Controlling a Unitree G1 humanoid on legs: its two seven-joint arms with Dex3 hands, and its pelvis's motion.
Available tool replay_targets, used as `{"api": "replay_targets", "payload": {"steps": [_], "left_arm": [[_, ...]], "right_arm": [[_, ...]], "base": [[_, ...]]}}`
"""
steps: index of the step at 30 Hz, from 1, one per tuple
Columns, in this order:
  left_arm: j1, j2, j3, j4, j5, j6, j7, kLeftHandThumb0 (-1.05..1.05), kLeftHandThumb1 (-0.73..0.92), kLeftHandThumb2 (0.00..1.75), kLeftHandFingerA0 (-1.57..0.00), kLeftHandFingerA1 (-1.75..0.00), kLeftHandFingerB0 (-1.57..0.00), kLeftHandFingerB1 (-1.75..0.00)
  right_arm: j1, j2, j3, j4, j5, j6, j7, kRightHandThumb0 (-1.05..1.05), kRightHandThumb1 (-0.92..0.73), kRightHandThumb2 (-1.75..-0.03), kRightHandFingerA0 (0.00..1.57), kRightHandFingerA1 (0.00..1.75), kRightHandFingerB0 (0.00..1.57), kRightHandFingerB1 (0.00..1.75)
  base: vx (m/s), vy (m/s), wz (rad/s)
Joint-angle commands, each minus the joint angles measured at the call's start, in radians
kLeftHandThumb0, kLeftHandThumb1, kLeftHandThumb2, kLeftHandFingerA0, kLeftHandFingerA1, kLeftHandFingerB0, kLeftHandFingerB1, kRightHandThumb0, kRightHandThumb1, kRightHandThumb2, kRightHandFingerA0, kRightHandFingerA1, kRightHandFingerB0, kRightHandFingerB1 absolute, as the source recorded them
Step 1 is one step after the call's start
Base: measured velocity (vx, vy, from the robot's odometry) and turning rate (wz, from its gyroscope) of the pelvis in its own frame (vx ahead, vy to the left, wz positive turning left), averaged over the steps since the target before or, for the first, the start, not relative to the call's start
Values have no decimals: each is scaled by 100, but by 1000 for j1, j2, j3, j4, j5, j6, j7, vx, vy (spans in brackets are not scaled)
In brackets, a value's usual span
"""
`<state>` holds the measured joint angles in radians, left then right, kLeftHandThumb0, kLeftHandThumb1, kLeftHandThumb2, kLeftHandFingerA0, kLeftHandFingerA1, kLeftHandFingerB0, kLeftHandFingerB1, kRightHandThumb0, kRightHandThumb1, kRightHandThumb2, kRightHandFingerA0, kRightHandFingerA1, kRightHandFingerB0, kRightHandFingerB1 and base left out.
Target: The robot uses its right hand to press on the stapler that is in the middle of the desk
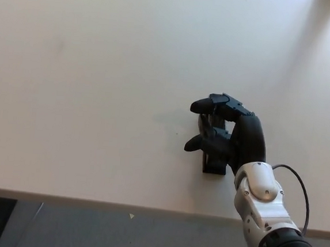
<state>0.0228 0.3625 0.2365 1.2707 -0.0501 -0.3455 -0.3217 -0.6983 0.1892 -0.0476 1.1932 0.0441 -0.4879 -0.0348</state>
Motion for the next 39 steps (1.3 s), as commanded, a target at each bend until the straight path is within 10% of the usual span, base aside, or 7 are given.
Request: {"api": "replay_targets", "payload": {"steps": [1,5,6,7,34,35,39], "left_arm": [[174,-5,-19,-7,18,-178,-48,-80,92,72,-32,-35,-22,-32],[200,-10,-16,-10,9,-173,-63,-80,92,70,-28,-32,-19,-28],[191,-3,-25,9,26,-155,-30,-80,74,113,-26,-47,-24,-46],[190,0,-36,12,39,-150,-15,-83,92,73,-27,-33,-17,-29],[-142,57,-28,-23,27,-16,29,-83,92,72,-21,-32,-13,-26],[-151,66,-42,-25,45,-4,50,-36,49,110,0,-48,0,-47],[-182,48,3,-12,-11,-22,10,-81,77,103,-10,-44,-7,-39]], "right_arm": [[448,18,73,169,-94,175,-25,-9,-74,-81,121,97,70,116],[475,14,74,170,-85,162,-13,-15,-78,-71,121,101,70,118],[474,21,53,171,-63,172,-7,-12,-76,-72,119,109,72,120],[475,23,49,171,-57,172,-6,-13,-74,-74,119,113,75,120],[-245,-101,-65,-179,67,62,79,-18,-81,-69,118,84,71,115],[-287,-131,-80,-274,97,52,110,-17,-80,-70,119,88,75,110],[-331,-205,-113,-427,142,151,146,-14,-77,-75,130,87,78,110]], "base": [[0,0,0],[0,0,0],[0,0,0],[0,0,0],[0,0,0],[0,0,0],[0,0,0]]}}
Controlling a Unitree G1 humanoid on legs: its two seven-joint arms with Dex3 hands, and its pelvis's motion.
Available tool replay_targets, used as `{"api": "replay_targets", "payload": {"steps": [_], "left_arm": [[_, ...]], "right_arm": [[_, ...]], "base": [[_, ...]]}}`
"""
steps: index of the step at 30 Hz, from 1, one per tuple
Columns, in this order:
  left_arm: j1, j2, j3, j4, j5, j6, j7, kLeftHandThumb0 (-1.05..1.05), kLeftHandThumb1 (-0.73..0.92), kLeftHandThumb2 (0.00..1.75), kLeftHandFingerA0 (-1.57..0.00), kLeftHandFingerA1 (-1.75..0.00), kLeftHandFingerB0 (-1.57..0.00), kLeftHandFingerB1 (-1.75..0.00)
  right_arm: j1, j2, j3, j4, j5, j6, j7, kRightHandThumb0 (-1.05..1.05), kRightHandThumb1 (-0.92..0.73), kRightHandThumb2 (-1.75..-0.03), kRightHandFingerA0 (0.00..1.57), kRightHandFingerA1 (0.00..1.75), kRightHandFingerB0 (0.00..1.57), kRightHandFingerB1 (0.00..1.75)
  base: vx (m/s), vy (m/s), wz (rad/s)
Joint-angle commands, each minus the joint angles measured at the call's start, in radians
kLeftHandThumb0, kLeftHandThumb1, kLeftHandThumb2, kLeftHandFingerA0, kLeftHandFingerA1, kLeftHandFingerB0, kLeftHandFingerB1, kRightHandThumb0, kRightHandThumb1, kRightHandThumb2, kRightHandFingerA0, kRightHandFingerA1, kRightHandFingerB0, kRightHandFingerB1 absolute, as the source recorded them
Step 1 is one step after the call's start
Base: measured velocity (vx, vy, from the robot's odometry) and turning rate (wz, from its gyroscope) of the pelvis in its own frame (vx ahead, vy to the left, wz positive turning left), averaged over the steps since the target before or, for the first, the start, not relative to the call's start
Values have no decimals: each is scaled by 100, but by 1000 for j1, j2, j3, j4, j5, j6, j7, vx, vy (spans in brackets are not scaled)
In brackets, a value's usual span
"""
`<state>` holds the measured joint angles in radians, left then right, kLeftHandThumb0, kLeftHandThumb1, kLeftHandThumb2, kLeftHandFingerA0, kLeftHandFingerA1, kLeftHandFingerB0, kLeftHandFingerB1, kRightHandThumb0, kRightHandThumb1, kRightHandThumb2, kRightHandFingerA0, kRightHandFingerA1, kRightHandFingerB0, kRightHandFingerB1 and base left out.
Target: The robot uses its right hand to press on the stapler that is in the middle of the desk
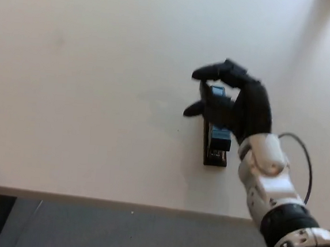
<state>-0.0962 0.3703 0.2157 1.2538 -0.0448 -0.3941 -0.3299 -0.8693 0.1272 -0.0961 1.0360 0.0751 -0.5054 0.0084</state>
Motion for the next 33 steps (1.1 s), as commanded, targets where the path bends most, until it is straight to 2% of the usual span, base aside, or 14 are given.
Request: {"api": "replay_targets", "payload": {"steps": [1,7,8,9,10,17,18,19,20,21,22,23,27,33], "left_arm": [[-65,39,28,7,-21,33,16,-36,52,111,-1,-49,0,-48],[-73,39,31,8,-19,25,18,-36,50,110,-1,-48,0,-48],[-77,42,30,10,-16,23,19,-83,76,103,-17,-46,-9,-39],[-84,47,34,15,-18,27,12,-36,49,109,-1,-48,0,-48],[-83,47,33,16,-16,23,17,-82,76,103,-18,-46,-10,-40],[-91,66,43,19,-16,42,13,-82,75,102,-17,-45,-10,-40],[-86,67,45,20,-17,43,7,-80,92,69,-23,-35,-12,-26],[-81,69,46,21,-17,43,7,-36,50,110,-1,-48,0,-48],[-79,70,47,21,-17,44,8,-36,50,110,-1,-48,0,-48],[-80,72,45,21,-14,45,13,-82,75,102,-17,-45,-10,-40],[-86,75,47,23,-14,52,13,-82,74,102,-16,-44,-10,-40],[-86,80,37,27,-2,57,21,-37,48,109,-1,-48,0,-48],[-77,81,39,33,-3,66,24,-37,48,109,-1,-49,0,-48],[-70,84,44,31,-7,70,13,-37,47,108,-1,-49,0,-48]], "right_arm": [[-157,-163,-70,-317,119,197,104,-14,-77,-72,128,93,77,108],[-134,-306,-116,-527,114,307,92,-8,-73,-89,123,110,70,116],[-133,-328,-126,-543,123,319,100,-5,-75,-87,124,106,71,116],[-127,-381,-151,-564,135,330,116,-2,-76,-86,124,100,72,112],[-115,-430,-177,-570,150,338,139,-3,-79,-81,123,98,71,108],[-32,-726,-346,-415,200,297,254,-9,-84,-65,121,97,67,117],[11,-769,-385,-426,208,336,245,-8,-80,-72,122,96,72,111],[51,-804,-416,-425,202,345,224,-12,-71,-82,125,104,76,113],[63,-813,-423,-424,198,344,217,-12,-71,-82,125,104,76,113],[81,-834,-444,-415,197,359,199,-16,-73,-73,125,105,76,109],[107,-865,-476,-388,206,357,204,-15,-70,-80,125,104,78,114],[182,-908,-518,-352,173,282,169,-17,-77,-64,124,87,77,103],[304,-971,-635,-242,230,208,224,-14,-70,-78,126,101,82,114],[481,-1031,-759,-67,255,133,241,-20,-75,-73,117,103,74,122]], "base": [[0,0,0],[0,0,0],[0,0,0],[0,0,0],[0,0,0],[0,0,0],[0,0,0],[0,0,0],[0,0,0],[0,0,0],[0,0,0],[0,0,0],[0,0,0],[0,0,0]]}}
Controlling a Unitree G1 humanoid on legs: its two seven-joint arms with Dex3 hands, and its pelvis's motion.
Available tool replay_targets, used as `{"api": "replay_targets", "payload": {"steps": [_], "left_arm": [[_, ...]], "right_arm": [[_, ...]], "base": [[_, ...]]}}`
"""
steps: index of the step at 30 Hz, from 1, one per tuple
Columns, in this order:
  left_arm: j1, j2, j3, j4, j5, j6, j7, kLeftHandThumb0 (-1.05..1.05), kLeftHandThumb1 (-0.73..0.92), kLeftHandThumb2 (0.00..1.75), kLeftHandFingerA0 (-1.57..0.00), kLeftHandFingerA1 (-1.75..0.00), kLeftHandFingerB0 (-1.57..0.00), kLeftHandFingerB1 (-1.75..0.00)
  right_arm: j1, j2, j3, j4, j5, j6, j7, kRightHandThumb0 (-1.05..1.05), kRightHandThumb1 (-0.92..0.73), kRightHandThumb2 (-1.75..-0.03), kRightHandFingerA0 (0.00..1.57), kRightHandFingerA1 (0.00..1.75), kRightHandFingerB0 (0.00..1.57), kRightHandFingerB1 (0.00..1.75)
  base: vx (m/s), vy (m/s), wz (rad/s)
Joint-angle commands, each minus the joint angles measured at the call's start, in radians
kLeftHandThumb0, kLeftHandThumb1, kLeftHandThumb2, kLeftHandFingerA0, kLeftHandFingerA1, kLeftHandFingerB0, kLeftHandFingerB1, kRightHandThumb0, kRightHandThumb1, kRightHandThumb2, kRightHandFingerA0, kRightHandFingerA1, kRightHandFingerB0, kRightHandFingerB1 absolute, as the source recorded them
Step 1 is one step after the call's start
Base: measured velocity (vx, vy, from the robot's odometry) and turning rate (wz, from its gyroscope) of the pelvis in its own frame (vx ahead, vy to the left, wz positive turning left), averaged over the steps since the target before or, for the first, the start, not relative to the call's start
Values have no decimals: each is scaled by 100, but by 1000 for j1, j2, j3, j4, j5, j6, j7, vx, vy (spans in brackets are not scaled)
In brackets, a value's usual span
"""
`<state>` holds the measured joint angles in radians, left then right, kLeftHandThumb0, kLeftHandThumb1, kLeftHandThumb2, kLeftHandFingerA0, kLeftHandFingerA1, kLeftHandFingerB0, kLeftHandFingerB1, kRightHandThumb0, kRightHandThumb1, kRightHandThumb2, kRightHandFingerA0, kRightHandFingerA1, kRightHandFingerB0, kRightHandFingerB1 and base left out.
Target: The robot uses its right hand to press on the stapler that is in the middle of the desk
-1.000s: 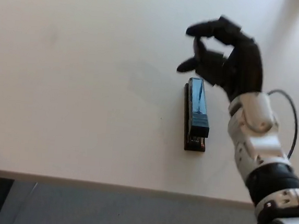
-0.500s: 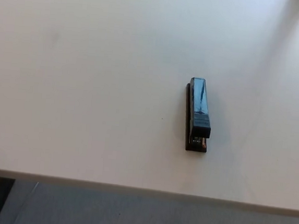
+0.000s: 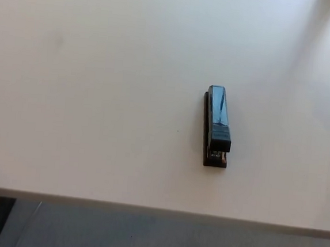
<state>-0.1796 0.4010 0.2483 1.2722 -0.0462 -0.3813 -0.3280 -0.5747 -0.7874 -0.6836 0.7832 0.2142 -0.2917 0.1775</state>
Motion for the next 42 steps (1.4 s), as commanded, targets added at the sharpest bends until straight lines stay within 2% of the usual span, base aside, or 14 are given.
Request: {"api": "replay_targets", "payload": {"steps": [1,15,16,26,27,30,31,34,35,37,38,39,40,42], "left_arm": [[16,53,9,12,-2,52,22,-82,92,70,-23,-36,-15,-28],[19,59,3,10,1,64,28,-82,77,103,-17,-46,-10,-40],[21,61,2,7,2,60,25,-36,50,110,-2,-48,0,-48],[3,53,3,5,-1,63,23,-36,51,111,-1,-49,0,-48],[4,53,2,7,0,66,25,-82,92,71,-23,-36,-13,-26],[9,49,-2,9,4,67,34,-82,77,103,-16,-46,-10,-40],[18,49,-4,9,7,56,33,-36,51,111,-1,-49,0,-48],[17,49,3,7,-3,59,21,-36,52,111,-1,-49,0,-48],[19,47,4,5,-4,57,18,-36,52,111,-1,-49,0,-48],[15,44,3,6,-5,60,12,-77,91,72,-16,-35,-10,-26],[13,46,-3,6,2,62,18,-36,51,110,-1,-49,0,-48],[13,47,-3,6,3,63,18,-36,51,110,-1,-49,0,-48],[12,47,-3,8,1,65,14,-79,91,72,-17,-34,-10,-26],[21,44,-5,9,3,66,17,-79,75,111,-18,-50,-2,-39]], "right_arm": [[215,-119,-188,210,124,-80,83,-20,-75,-74,120,100,76,120],[481,67,-48,541,15,-81,-111,-18,-75,-70,117,82,79,111],[487,93,-50,551,30,-47,-107,-17,-77,-68,116,85,80,114],[504,244,225,582,-125,135,-153,-22,-70,-61,107,61,79,57],[501,254,247,584,-132,160,-123,-33,-55,-90,85,74,57,61],[485,277,299,588,-144,231,-50,-33,-69,-60,86,57,56,43],[454,284,425,593,-252,280,38,-54,-71,-62,51,40,36,34],[419,298,517,589,-292,287,96,-64,-75,-64,24,35,23,29],[406,307,532,589,-291,294,114,-35,-52,-106,2,49,0,46],[366,321,580,589,-305,320,165,-70,-84,-68,4,21,10,23],[344,333,607,588,-314,338,171,-72,-86,-68,2,21,10,23],[341,333,615,588,-311,340,173,-72,-86,-68,2,21,10,23],[327,345,611,587,-294,359,172,-72,-86,-67,0,19,12,23],[316,385,594,581,-252,363,170,-80,-72,-104,0,15,9,24]], "base": [[0,0,0],[0,0,0],[0,0,0],[0,0,0],[0,0,0],[0,0,0],[0,0,0],[0,0,0],[0,0,0],[0,0,0],[0,0,0],[0,0,0],[0,0,0],[0,0,0]]}}
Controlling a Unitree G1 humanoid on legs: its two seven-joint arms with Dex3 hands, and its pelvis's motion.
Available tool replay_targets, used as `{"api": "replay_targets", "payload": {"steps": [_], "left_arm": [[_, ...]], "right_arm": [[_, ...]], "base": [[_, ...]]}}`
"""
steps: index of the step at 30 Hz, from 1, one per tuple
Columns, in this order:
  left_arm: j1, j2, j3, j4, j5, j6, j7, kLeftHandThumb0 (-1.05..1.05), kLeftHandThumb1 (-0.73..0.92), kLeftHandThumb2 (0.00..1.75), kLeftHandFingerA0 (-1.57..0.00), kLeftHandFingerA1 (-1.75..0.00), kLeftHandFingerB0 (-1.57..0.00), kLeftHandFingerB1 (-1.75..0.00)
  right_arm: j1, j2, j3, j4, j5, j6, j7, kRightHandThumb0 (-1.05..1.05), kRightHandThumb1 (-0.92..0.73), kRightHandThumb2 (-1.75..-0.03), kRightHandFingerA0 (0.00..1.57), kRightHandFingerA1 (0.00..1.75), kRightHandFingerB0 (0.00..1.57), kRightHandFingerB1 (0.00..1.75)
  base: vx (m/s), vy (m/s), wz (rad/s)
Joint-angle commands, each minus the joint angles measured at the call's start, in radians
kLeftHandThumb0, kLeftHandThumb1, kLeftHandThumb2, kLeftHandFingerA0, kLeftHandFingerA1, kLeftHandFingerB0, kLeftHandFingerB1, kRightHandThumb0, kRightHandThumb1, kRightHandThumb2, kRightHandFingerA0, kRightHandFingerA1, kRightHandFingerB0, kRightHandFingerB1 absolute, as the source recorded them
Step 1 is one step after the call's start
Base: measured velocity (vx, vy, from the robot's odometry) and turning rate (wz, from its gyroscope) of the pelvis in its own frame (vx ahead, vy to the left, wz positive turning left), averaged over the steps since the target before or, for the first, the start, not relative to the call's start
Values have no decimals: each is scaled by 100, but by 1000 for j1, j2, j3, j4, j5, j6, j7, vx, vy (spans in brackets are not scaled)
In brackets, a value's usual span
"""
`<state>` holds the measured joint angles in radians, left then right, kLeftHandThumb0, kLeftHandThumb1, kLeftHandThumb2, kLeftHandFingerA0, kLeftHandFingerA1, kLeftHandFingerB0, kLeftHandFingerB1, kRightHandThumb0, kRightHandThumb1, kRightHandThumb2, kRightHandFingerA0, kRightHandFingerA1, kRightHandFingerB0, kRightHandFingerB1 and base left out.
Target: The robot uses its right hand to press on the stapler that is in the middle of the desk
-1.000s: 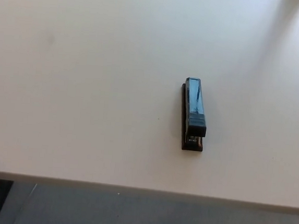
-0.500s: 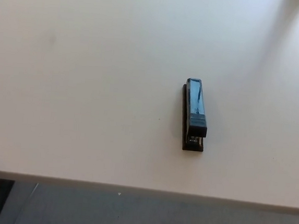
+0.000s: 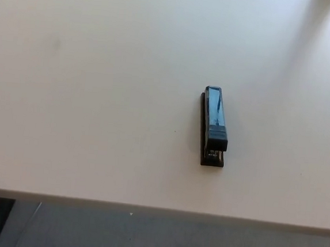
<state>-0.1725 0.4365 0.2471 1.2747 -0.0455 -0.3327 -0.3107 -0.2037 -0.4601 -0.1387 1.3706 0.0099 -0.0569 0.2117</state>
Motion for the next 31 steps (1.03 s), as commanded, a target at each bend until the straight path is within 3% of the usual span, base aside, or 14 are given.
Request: {"api": "replay_targets", "payload": {"steps": [1,4,5,12,13,14,23,24,26,27,28,29,30,31], "left_arm": [[15,7,0,6,-2,19,-2,-83,77,111,-15,-48,-2,-38],[9,9,3,5,-8,34,-10,-74,74,110,-9,-46,-2,-39],[11,10,5,5,-10,40,-11,-35,53,111,-1,-49,0,-48],[24,0,-1,1,-5,45,-14,-35,53,111,-1,-49,0,-48],[26,-1,-1,2,-6,47,-18,-77,92,71,-15,-31,-12,-26],[25,-1,4,3,-12,51,-28,-35,53,111,0,-48,0,-48],[9,-5,-23,7,11,71,-11,-35,54,112,0,-49,0,-47],[12,-5,-27,7,12,72,-16,-76,92,74,-13,-29,-16,-29],[-1,-2,-31,11,11,79,-21,-84,81,112,-2,-35,-12,-40],[1,-3,-33,13,12,82,-19,-84,81,113,-2,-38,-12,-41],[5,-1,-41,15,18,93,-13,-79,92,71,-12,-27,-17,-28],[4,3,-52,15,28,102,-6,-35,52,111,0,-50,0,-47],[4,4,-53,14,28,102,-7,-35,53,112,0,-49,0,-47],[6,5,-55,14,26,104,-14,-77,91,71,-21,-31,-17,-28]], "right_arm": [[-62,63,50,-8,-43,133,137,-82,-73,-105,0,13,8,22],[-102,107,87,-25,-61,127,119,-82,-74,-108,0,16,1,17],[-103,116,88,-29,-56,121,117,-82,-75,-107,0,15,1,16],[-74,210,24,-61,-4,15,68,-99,-88,-117,0,2,10,9],[-65,221,23,-63,-9,-12,49,-96,-88,-117,0,4,10,12],[-56,229,25,-64,-14,-39,40,-89,-87,-117,0,8,6,14],[-27,220,40,-54,-39,-106,29,-81,-79,-113,0,16,3,19],[-26,218,38,-53,-38,-107,30,-81,-79,-113,0,16,4,19],[-38,217,41,-51,-44,-113,26,-77,-80,-114,0,18,4,21],[-37,217,43,-50,-47,-115,26,-75,-92,-75,0,15,3,22],[-31,217,43,-49,-49,-117,23,-82,-76,-101,4,14,3,19],[-32,218,43,-48,-50,-117,25,-84,-77,-100,5,12,4,18],[-31,218,45,-49,-53,-123,25,-75,-92,-74,0,18,5,23],[-28,218,46,-49,-56,-130,26,-76,-79,-114,0,20,5,23]], "base": [[0,0,0],[0,0,0],[0,0,0],[0,0,0],[0,0,0],[0,0,0],[0,0,0],[0,0,0],[0,0,0],[0,0,0],[0,0,0],[0,0,0],[0,0,0],[0,0,0]]}}
